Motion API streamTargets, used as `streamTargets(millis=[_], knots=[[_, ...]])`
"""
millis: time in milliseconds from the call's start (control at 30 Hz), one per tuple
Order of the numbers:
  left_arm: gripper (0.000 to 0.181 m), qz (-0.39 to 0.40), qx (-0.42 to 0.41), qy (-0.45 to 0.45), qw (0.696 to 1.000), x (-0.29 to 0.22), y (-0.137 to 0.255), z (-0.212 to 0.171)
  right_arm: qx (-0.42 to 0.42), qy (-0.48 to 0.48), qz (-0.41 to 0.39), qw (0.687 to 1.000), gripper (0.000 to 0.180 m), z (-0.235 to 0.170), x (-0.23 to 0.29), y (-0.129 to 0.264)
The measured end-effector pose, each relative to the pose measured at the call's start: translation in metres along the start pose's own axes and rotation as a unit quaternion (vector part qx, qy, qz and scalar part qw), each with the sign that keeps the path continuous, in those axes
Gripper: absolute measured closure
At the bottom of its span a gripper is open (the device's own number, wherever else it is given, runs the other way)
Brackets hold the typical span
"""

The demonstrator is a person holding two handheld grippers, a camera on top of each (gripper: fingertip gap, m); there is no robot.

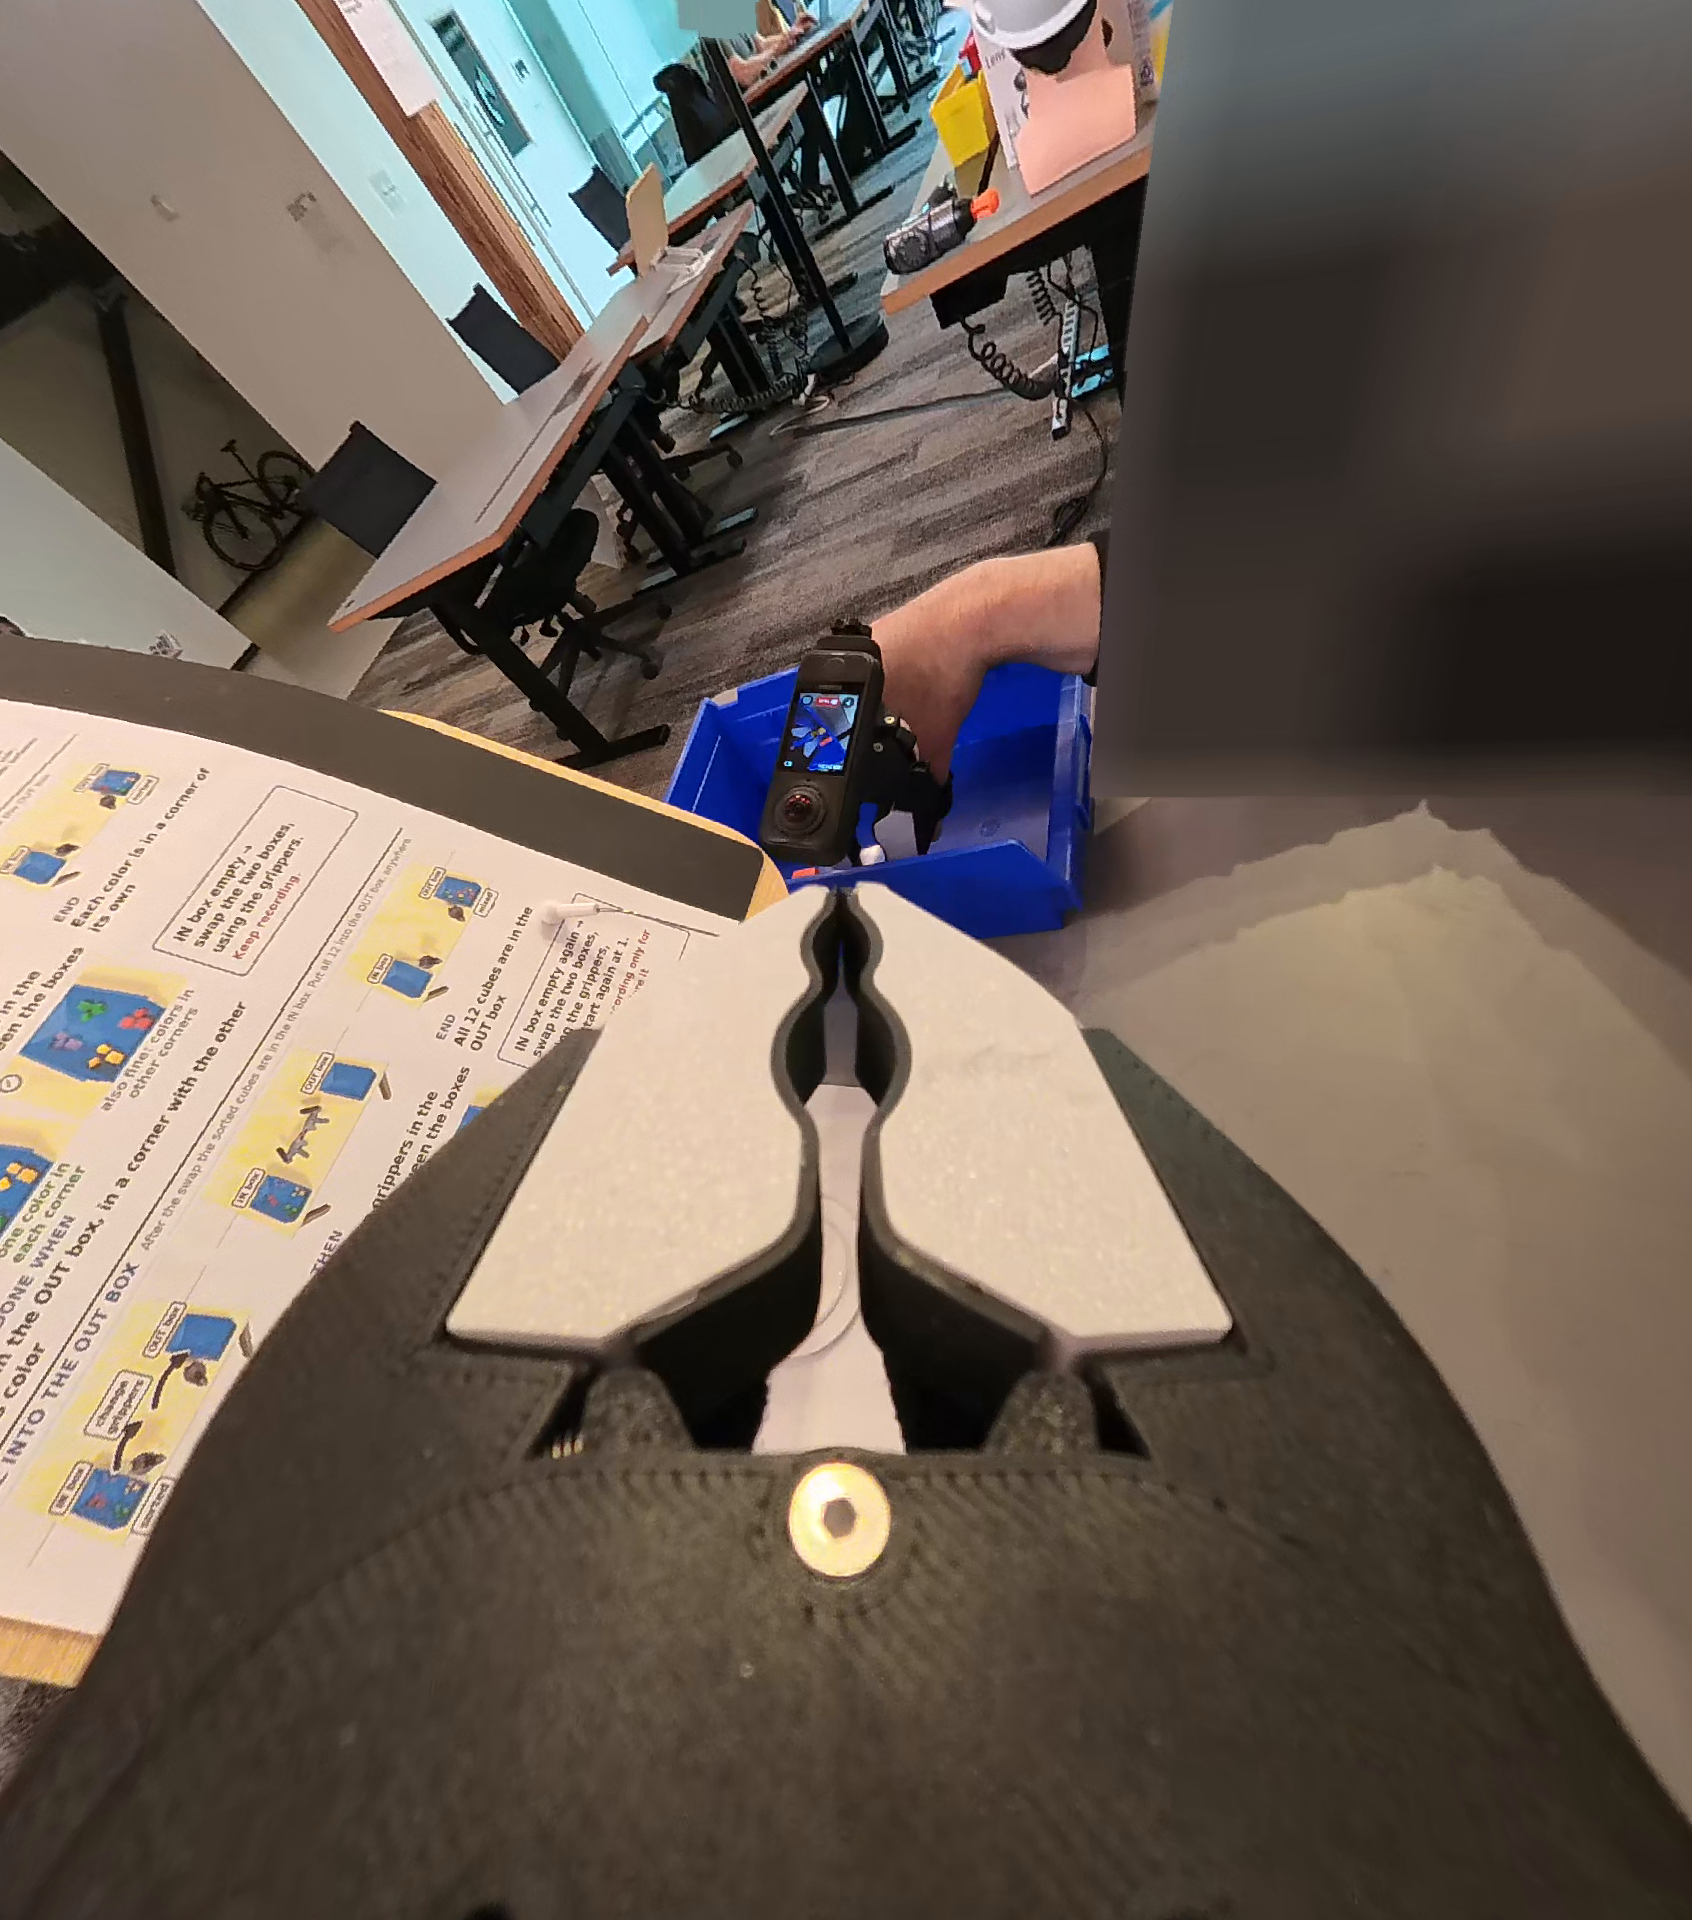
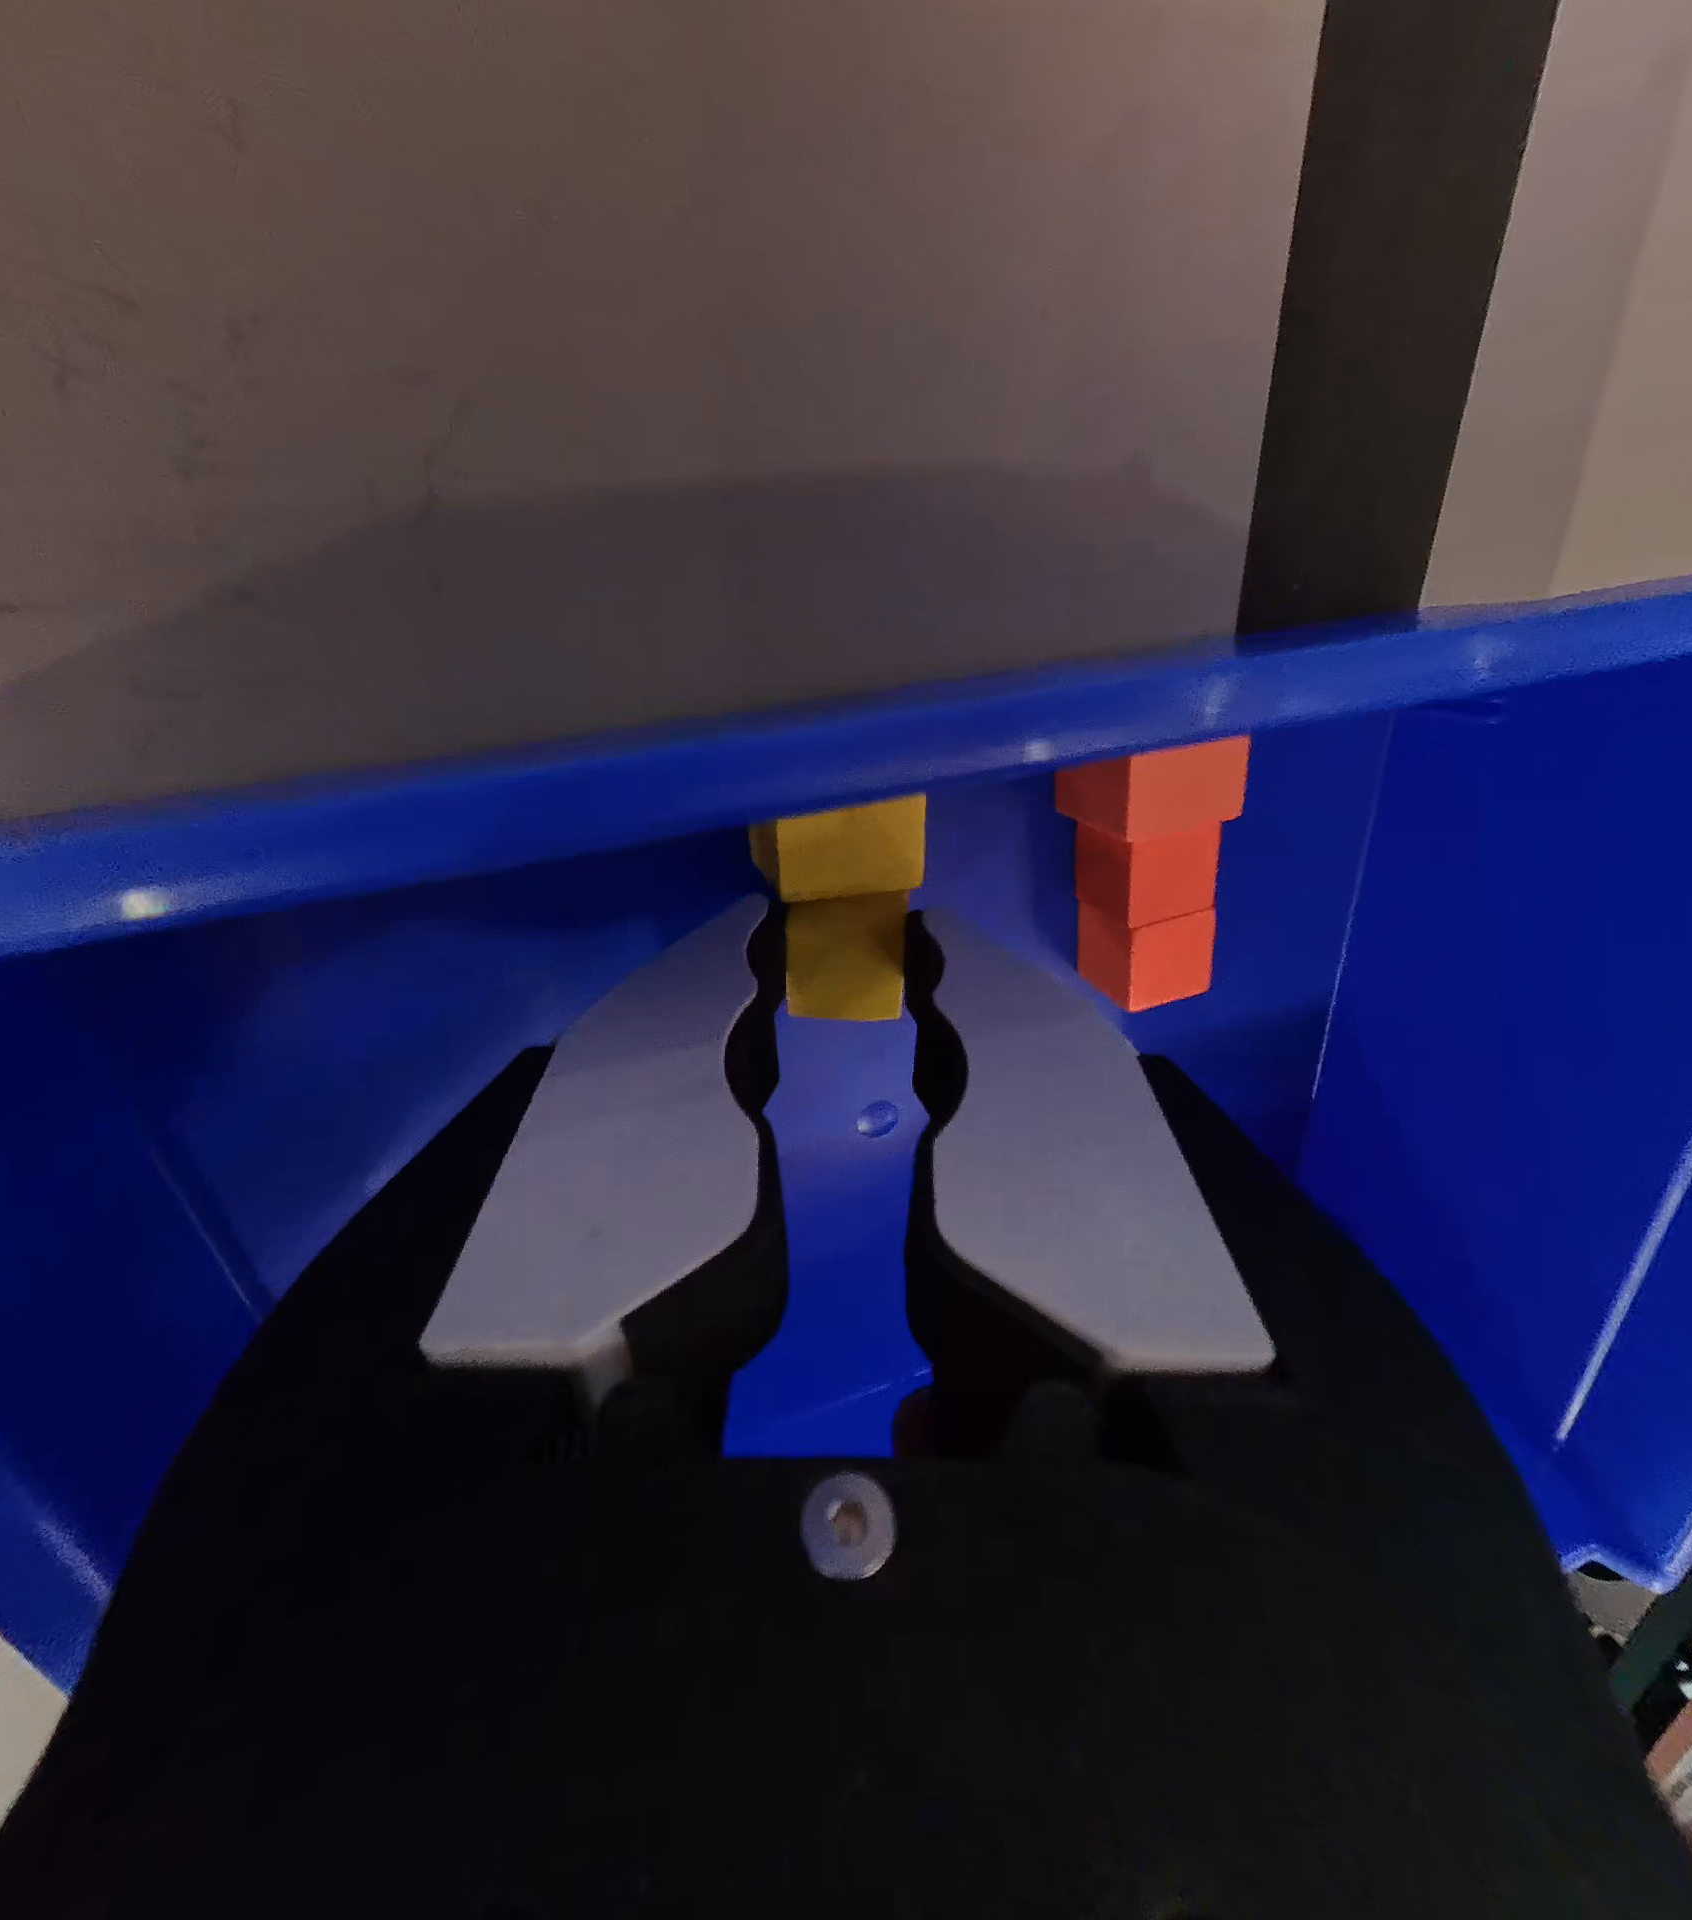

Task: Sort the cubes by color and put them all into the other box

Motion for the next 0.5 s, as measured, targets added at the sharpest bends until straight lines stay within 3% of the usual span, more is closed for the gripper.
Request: streamTargets(millis=[33,233,500], knots=[[0.181,0.000,0.001,0.000,1.000,0.000,0.000,0.000,-0.001,-0.004,0.004,1.000,0.158,0.000,0.000,0.000],[0.181,-0.001,0.002,-0.003,1.000,-0.001,0.002,0.000,-0.010,-0.012,0.004,1.000,0.146,0.000,0.000,0.008],[0.181,0.004,-0.003,-0.005,1.000,-0.001,0.006,0.003,0.011,-0.041,-0.004,0.999,0.172,-0.019,-0.005,0.022]])
Point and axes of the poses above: each gripper's, where its closed fingertips meet, y back along the fingers, z out of its top, x = y × z across the jaws, the point moved 4 cm from there along y, back along the fingers, and after that the axes turned 5 degrees about z, right-handed, at the moved point
